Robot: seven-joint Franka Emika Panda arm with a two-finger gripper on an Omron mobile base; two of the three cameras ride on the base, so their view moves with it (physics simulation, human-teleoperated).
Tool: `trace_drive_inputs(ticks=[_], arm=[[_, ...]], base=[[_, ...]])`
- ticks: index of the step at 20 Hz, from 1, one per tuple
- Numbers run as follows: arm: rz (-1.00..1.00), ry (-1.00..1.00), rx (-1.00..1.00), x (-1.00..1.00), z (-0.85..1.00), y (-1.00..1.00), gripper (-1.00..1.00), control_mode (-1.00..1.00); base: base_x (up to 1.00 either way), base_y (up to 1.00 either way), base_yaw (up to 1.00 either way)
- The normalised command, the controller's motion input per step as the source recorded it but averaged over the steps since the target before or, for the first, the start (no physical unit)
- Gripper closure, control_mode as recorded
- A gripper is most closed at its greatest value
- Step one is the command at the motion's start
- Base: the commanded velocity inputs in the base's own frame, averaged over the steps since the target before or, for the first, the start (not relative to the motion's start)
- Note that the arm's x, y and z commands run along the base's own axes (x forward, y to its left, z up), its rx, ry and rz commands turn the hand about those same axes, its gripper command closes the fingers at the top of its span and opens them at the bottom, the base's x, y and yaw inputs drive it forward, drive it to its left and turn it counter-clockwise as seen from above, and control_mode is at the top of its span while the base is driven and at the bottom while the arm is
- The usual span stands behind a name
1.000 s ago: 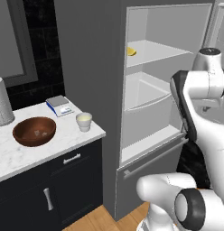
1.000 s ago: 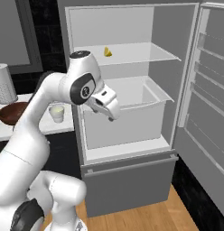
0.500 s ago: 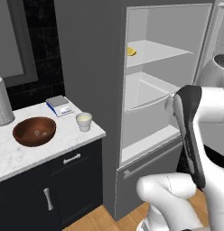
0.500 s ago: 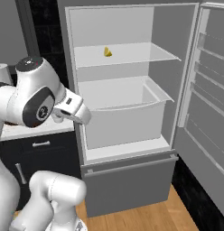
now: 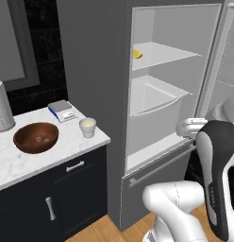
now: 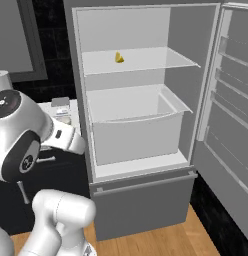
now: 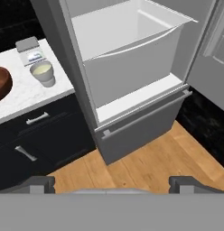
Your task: Grab a lemon wedge from the fridge and one ice cube from the ice bowl, and put them in the glass of lemonade.
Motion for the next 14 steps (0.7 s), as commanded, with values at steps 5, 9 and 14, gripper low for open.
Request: trace_drive_inputs(ticks=[5,9,14], arm=[[-0.07,0.0,0.0,0.36,0.0,0.15,-1.0,-1.0],[-0.04,0.0,0.0,0.09,-0.04,0.04,-1.0,-1.0],[0.01,0.0,0.0,0.0,-0.05,-0.07,-1.0,-1.0]], base=[[0.0,0.0,0.0],[0.0,0.0,0.0],[0.0,0.0,0.0]])
